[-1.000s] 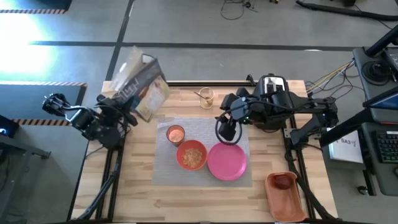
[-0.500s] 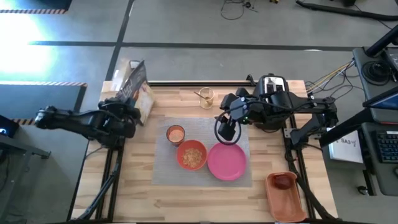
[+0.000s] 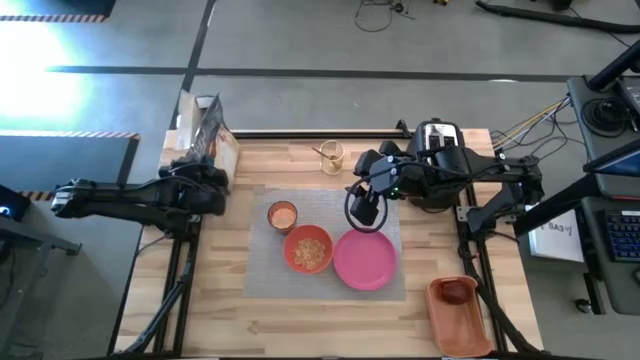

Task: Arrange a breakfast setting
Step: Pour the cereals from the blue cereal box into the orange bowl

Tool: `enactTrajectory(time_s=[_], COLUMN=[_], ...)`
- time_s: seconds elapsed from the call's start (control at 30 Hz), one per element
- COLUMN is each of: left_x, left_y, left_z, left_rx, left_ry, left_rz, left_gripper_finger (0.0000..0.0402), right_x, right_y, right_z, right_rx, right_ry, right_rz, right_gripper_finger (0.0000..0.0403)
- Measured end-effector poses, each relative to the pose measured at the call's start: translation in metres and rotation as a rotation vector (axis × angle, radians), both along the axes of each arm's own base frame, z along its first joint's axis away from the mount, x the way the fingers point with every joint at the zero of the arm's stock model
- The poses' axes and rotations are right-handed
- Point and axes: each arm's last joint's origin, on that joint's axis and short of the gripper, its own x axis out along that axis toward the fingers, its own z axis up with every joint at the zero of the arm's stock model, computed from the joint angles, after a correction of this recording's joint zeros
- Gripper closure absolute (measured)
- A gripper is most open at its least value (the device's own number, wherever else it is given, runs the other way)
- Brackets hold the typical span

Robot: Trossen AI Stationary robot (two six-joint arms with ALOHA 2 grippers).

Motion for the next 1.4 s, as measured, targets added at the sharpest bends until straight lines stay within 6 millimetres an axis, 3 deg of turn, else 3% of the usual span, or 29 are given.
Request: enactTrajectory(time_s=[0.6,0.83,1.1,1.4], left_x=[0.019,0.028,0.029,0.028], left_y=[0.010,0.010,0.008,0.004], left_z=[-0.009,0.002,0.031,0.037], left_rx=[0.013,-0.105,-0.194,-0.412], left_ry=[0.129,0.237,0.199,0.348], left_rz=[0.085,0.008,-0.030,-0.205], left_gripper_finger=[0.0368,0.0306,0.0221,0.0189], right_x=[0.000,0.000,0.000,-0.001], right_y=[0.000,0.000,0.000,0.000], right_z=[0.000,0.000,0.000,-0.006], right_rx=[0.002,0.002,0.020,0.018], right_ry=[-0.001,-0.001,-0.005,0.036], right_rz=[-0.002,-0.002,-0.019,-0.024], right_gripper_finger=[0.0204,0.0204,0.0204,0.0204])
